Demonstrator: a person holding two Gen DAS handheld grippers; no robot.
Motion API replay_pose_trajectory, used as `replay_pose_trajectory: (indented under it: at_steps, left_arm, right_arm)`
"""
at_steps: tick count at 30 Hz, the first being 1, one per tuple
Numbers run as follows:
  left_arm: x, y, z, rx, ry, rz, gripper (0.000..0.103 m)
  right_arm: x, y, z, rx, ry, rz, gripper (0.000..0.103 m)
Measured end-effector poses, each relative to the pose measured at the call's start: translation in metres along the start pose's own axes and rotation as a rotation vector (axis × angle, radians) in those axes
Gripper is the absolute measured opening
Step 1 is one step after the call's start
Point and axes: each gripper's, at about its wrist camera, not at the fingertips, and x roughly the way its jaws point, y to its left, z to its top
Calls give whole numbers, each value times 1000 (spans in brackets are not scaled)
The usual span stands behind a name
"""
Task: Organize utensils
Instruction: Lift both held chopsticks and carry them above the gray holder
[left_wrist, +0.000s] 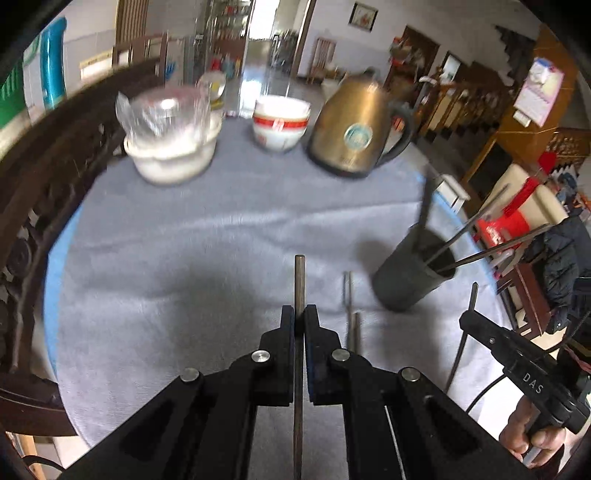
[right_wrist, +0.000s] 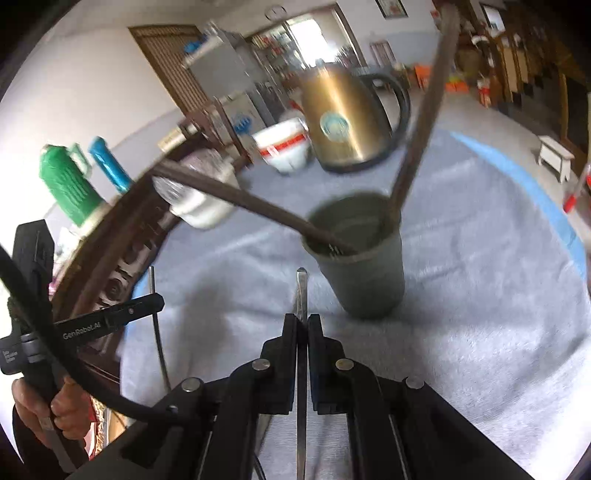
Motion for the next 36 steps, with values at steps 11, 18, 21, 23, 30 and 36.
replay_pose_trajectory:
  at_steps: [11, 18, 21, 23, 30, 36]
  left_arm:
    - [-42, -16, 9, 24, -117, -41, 5]
    - [-61, -29, 18, 36, -167, -60, 5]
    - [-70, -37, 24, 42, -193, -69, 5]
    - [-76, -42, 29, 50, -211, -70, 5]
    - [-89, -58, 50, 55, -261, -98, 5]
    - [-97, -73, 72, 60, -305, -132, 5]
  right_arm:
    - [-62, 23, 13, -43, -186, 41, 6]
    - [-77, 23, 24, -29, -256, 35, 6]
    - [-87, 25, 33, -42, -291, 22, 6]
    - [-93, 26, 39, -50, -313, 14, 6]
    - [-111, 26, 61, -63, -379, -17, 6]
    - [-121, 27, 78, -76, -428, -44, 6]
